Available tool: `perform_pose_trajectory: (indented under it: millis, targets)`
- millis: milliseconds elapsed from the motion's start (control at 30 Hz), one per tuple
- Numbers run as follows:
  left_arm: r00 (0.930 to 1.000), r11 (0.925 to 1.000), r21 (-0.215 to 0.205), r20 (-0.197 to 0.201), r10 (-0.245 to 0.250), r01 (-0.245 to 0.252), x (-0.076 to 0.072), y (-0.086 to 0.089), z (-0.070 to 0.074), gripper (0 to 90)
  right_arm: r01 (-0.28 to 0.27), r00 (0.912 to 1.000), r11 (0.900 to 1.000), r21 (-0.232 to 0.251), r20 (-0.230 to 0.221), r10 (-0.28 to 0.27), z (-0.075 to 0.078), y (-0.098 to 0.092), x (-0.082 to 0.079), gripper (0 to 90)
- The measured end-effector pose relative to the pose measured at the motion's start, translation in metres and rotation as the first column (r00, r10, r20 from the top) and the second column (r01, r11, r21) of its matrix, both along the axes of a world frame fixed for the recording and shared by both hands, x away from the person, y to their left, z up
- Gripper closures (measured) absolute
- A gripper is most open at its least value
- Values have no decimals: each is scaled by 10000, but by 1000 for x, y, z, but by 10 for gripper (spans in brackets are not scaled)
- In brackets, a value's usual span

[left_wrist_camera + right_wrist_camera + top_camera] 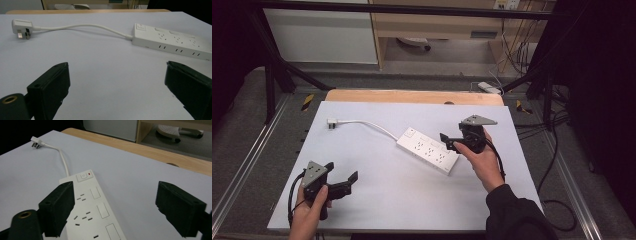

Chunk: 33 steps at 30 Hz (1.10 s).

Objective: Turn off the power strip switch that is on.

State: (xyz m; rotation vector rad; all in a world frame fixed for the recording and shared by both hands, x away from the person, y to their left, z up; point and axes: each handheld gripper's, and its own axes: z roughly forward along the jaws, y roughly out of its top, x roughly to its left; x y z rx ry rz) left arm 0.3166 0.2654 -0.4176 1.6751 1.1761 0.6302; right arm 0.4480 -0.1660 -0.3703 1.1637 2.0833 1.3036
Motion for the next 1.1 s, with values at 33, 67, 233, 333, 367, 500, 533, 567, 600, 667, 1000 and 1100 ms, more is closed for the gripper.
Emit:
perform_pose_trajectory:
  millis: [33, 67, 233, 333, 367, 500, 533, 567, 600, 667, 1000, 1100]
  targets:
    - [10000, 10000, -49, -14, 11, -11, 0, 0, 0, 61, 14, 10000, 10000, -23, -34, -14, -2, 1, 2, 207]
    - [10000, 10000, -53, -14, 11, -11, 0, 0, 0, 62, 30, 10000, 10000, -15, -71, -30, -4, 3, 3, 231]
    - [10000, 10000, -15, 17, -15, 15, 0, 0, 1, 61, -43, 9999, 9996, -270, -163, 39, -11, 7, 12, 444]
    - [10000, 10000, -44, 22, -3, 3, 0, 0, 1, 61, -150, 9997, 9994, -301, -216, 143, -14, 9, 15, 564]
    - [10000, 10000, -68, 23, -1, 1, 0, 0, 1, 61, -160, 9996, 9993, -340, -247, 152, -15, 9, 16, 586]
    - [10000, 10000, -95, 40, 29, -29, 0, 0, 1, 61, -404, 9987, 9975, -577, -317, 387, -17, 12, 18, 688]
    - [10000, 10000, -80, 51, 32, -32, 0, 0, 1, 61, -454, 9985, 9972, -602, -330, 434, -18, 13, 18, 714]
    - [10000, 10000, -56, 43, 22, -22, 0, 0, 1, 61, -482, 9984, 9965, -690, -333, 460, -19, 13, 18, 735]
    - [10000, 10000, -66, 34, 17, -17, 0, 0, 1, 62, -492, 9982, 9961, -731, -393, 464, -20, 13, 18, 755]
    - [10000, 9999, -101, 49, 31, -31, 0, 0, 1, 61, -658, 9969, 9943, -841, -486, 619, -21, 13, 19, 808]
    - [10000, 10000, -83, 59, -13, 13, 0, 0, 1, 61, -979, 9900, 9872, -1256, -1131, 838, -27, 14, 20, 900]
    - [10000, 9999, -122, 48, 17, -16, 0, 0, 1, 62, -1049, 9875, 9858, -1309, -1312, 877, -28, 14, 20, 900]
